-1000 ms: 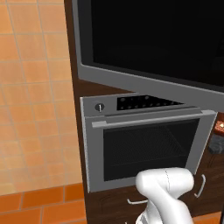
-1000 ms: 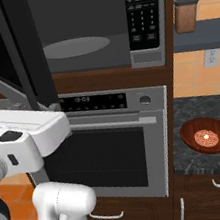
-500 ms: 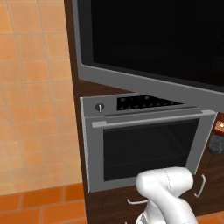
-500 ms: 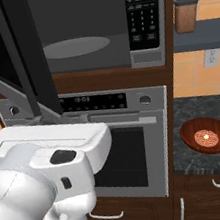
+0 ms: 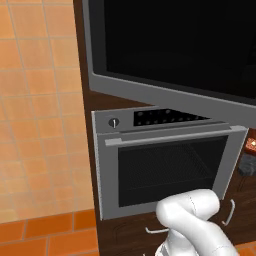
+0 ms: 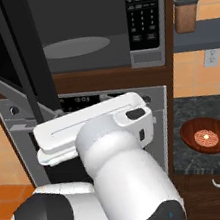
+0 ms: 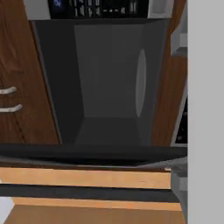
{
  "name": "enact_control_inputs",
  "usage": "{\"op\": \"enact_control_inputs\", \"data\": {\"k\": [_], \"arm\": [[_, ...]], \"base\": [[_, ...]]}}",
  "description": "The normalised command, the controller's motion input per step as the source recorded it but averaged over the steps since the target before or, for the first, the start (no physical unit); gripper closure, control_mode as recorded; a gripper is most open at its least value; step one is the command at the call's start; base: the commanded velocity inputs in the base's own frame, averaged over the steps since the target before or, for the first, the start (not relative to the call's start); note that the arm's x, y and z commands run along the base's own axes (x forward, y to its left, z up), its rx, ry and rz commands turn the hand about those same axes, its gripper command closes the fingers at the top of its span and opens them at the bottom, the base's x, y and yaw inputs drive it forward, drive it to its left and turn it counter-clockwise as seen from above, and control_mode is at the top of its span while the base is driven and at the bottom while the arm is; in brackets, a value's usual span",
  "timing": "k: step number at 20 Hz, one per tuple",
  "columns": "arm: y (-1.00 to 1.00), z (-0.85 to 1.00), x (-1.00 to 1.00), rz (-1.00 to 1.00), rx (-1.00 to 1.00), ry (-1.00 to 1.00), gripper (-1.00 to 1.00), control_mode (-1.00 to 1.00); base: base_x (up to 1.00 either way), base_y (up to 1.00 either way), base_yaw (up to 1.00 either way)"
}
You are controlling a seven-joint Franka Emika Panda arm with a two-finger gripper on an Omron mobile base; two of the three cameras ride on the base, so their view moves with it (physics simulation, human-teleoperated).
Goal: Open the microwave, place the bowl with waffle inside the microwave, then close the microwave door and turn it on.
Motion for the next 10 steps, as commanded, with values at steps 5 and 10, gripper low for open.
{"op": "enact_control_inputs", "data": {"k": [5,10], "arm": [[0.01,0.0,0.42,0.45,0.0,0.03,-1.0,-1.0],[0.11,-0.02,0.6,0.36,0.0,0.1,-1.0,-1.0]], "base": [[0.0,0.0,0.0],[0.0,0.0,0.0]]}}
